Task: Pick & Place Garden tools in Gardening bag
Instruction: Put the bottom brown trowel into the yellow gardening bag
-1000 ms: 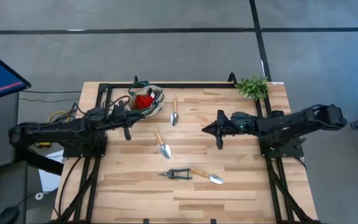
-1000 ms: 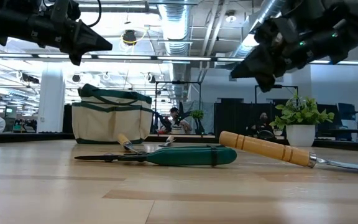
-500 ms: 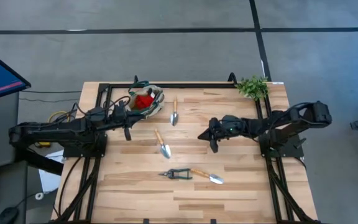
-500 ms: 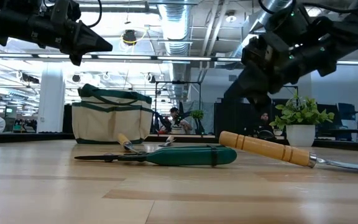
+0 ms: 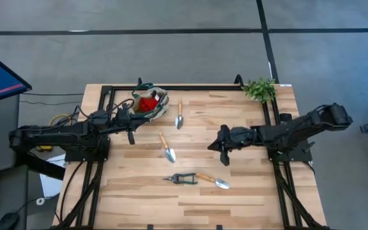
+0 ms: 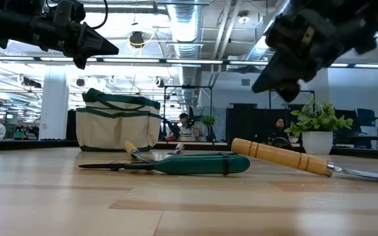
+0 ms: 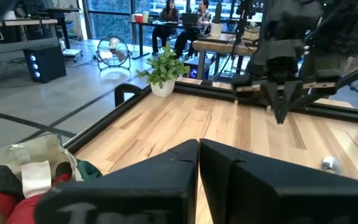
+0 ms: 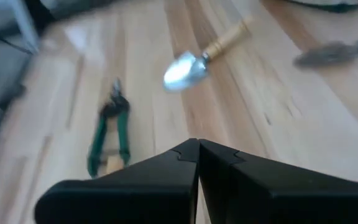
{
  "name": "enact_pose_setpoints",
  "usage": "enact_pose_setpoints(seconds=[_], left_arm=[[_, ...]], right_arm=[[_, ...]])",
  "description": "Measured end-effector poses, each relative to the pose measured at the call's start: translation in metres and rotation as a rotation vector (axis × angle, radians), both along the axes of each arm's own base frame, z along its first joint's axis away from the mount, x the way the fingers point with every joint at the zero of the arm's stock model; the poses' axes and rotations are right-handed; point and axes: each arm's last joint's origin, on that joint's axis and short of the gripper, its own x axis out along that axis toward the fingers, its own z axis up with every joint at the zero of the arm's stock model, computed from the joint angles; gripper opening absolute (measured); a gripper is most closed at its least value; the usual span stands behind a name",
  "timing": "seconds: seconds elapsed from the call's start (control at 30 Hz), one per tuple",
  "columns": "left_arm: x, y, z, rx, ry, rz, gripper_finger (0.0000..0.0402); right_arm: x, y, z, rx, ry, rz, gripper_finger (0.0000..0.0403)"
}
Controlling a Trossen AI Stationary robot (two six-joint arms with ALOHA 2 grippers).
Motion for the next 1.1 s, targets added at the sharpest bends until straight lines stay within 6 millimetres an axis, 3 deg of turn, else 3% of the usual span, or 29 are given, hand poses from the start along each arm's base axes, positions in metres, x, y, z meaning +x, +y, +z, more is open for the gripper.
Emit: enact_pose_setpoints(seconds=[0.17, 0.43, 0.73, 1.1], left_arm=[[0.000, 0.000, 0.000, 0.000, 0.000, 0.000, 0.0002], [0.000, 0.000, 0.000, 0.000, 0.000, 0.001, 0.0002], [0.000, 0.000, 0.000, 0.000, 0.001, 0.004, 0.0002], [-0.001, 0.000, -0.013, -0.010, 0.036, 0.004, 0.0002]], right_arm=[[-0.008, 0.022, 0.013, 0.022, 0.106, -0.022, 0.0000], [-0.023, 0.060, 0.007, 0.147, 0.198, 0.024, 0.0000], [-0.046, 0.098, -0.006, 0.159, 0.265, -0.036, 0.0000], [-0.043, 0.120, -0.034, 0.247, 0.351, -0.089, 0.0000]])
